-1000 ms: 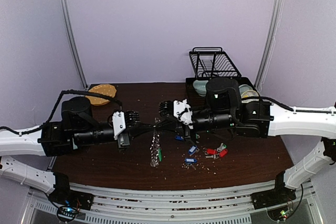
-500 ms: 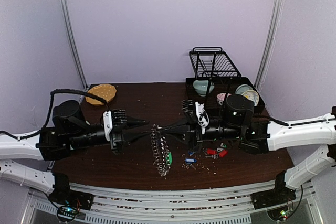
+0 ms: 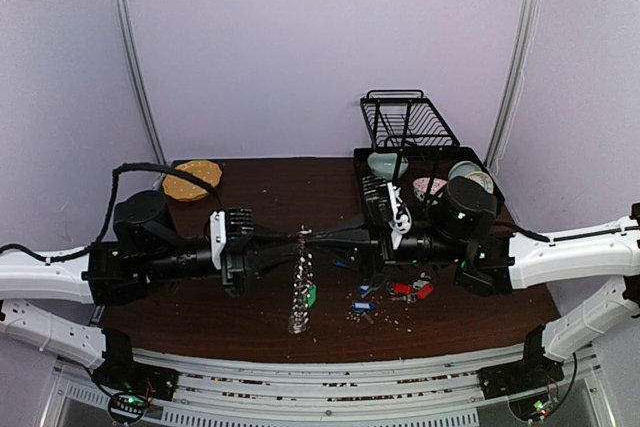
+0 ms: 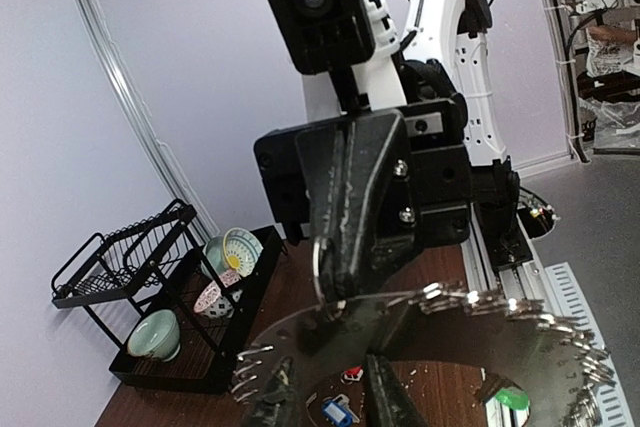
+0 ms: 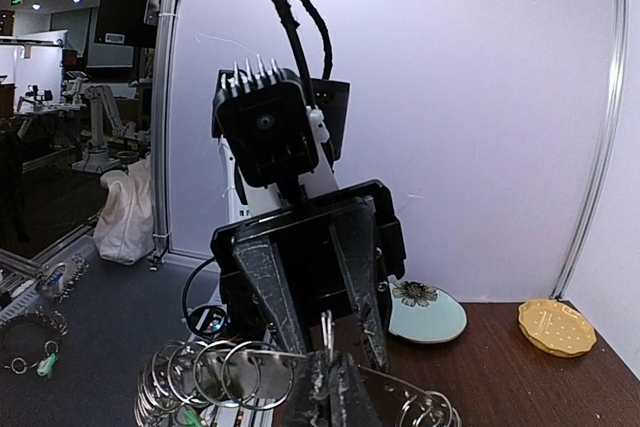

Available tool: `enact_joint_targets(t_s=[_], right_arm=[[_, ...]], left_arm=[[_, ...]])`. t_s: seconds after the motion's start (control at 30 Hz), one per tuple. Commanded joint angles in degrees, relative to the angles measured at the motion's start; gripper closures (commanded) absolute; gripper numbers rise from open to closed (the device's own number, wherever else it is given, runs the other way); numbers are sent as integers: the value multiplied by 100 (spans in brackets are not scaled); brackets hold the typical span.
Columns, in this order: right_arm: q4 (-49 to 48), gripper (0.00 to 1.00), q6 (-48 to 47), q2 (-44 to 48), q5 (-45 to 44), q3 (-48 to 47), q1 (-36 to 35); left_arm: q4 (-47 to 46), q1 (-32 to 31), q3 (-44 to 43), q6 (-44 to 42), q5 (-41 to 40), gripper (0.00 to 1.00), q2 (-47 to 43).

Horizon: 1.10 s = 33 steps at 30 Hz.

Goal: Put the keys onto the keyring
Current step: Pass from the left arm to the right, then pick up the key from the center of the board.

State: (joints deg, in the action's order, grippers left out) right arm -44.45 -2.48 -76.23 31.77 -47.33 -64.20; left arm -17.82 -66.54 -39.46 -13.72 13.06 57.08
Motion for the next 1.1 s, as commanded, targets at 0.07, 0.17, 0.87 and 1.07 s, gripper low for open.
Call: enact_joint_targets(t_s=[0.07, 0.17, 0.87, 1.07], right_arm=[[1, 100, -141, 82, -13, -250, -32], [33, 100, -160, 97, -5, -263, -33], [772, 100, -664, 185, -118, -475, -36], [842, 100, -710, 220, -129, -499, -37]], left_arm=[[-807, -26, -185, 247, 30, 76, -56], [-797, -28, -286, 256, 135, 83, 16], [-487, -26, -384, 97, 107, 87, 102], [-409, -25, -387, -18, 92, 100, 79]])
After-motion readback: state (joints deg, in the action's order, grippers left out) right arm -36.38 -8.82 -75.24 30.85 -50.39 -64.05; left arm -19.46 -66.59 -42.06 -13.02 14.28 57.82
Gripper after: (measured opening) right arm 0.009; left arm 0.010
